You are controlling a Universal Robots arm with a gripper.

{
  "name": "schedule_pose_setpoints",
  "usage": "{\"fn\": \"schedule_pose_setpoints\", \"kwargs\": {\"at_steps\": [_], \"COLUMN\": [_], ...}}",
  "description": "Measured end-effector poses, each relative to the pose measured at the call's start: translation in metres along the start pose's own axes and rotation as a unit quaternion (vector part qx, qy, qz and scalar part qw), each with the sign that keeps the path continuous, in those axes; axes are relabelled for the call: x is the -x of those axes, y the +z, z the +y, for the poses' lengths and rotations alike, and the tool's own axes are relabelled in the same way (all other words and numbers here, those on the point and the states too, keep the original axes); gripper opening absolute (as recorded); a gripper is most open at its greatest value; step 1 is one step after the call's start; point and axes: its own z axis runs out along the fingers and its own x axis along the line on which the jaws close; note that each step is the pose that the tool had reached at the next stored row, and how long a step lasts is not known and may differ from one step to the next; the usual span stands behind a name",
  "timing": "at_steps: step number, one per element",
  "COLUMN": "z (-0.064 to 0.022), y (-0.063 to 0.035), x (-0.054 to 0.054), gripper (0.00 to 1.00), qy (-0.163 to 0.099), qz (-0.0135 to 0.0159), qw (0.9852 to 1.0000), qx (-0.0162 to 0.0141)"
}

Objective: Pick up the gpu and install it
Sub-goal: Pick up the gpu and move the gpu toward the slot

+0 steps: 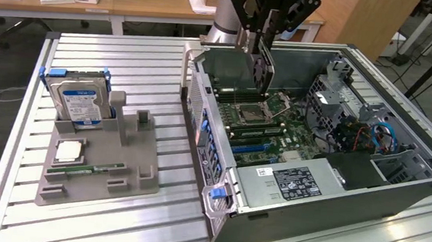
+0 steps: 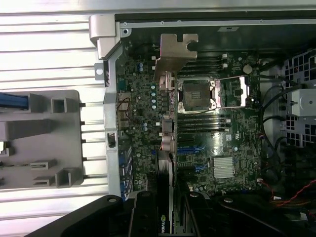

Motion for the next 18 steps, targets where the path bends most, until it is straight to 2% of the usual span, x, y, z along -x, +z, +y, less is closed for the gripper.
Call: {"fn": "schedule_pose_setpoints", "kwargs": {"at_steps": [9,18], "z": [0.0,0.0009], "y": [0.0,0.0004], "x": [0.0003,0.0097], "gripper": [0.26,0.26], "qy": [0.0,-0.001], "qz": [0.0,0.0], "qw": [1.0,1.0], "qx": [0.0,0.0]}}
